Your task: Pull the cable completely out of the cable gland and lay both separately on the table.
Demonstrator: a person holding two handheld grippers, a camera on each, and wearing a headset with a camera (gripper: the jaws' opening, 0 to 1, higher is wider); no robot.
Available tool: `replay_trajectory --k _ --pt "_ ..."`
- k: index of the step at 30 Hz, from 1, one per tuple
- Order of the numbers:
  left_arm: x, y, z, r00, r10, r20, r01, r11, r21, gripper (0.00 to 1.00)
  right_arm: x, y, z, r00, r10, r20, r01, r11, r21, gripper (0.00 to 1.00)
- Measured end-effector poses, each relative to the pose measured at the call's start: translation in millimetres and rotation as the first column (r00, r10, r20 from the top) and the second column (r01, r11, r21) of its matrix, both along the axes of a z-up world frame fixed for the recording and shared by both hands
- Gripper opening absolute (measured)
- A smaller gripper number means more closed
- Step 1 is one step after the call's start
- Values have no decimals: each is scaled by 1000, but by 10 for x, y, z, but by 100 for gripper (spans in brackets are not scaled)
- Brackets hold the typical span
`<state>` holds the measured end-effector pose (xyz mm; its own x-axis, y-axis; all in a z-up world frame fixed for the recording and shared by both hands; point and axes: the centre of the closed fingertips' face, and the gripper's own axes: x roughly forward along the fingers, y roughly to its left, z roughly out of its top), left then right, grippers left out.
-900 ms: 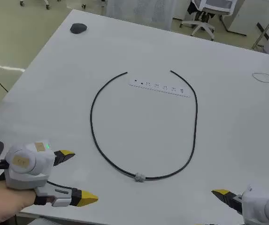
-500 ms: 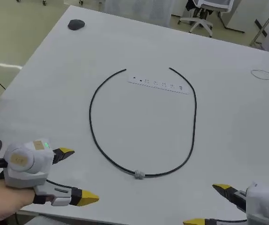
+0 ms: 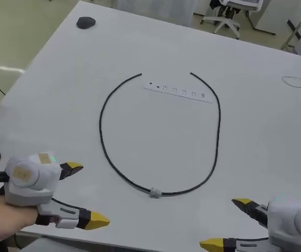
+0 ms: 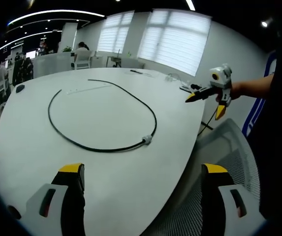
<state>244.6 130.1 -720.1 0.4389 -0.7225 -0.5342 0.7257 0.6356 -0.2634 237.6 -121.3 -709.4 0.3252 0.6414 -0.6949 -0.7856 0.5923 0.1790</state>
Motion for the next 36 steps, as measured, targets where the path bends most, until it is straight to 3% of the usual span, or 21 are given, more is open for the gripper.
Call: replay_trajectory --k 6,10,13,19,21,28,36 --pt "-29 -101 17 1000 -26 -15 26 1000 16 95 216 5 7 999 -18 36 18 1000 4 96" --pt "-29 -105 7 1000 -14 -23 15 1000 27 96 389 74 -5 999 11 52 -11 1000 8 93" --pt "-12 -142 24 999 16 -37 -16 1000 1 97 479 160 -16 998 38 46 -38 999 7 90" --pt "22 -206 -62 999 19 -27 -19 999 26 96 649 326 -69 992 112 52 -110 994 -25 83" --pt "40 -213 -78 999 35 -30 -34 999 9 97 704 380 -96 991 127 48 -125 992 -34 81" --pt "40 -227 -124 999 29 -43 -28 1000 9 96 775 553 -216 981 191 16 -190 979 -74 72" --pt "42 -166 -137 998 38 -49 -37 999 13 94 765 743 -471 959 281 -41 -284 949 -137 57"
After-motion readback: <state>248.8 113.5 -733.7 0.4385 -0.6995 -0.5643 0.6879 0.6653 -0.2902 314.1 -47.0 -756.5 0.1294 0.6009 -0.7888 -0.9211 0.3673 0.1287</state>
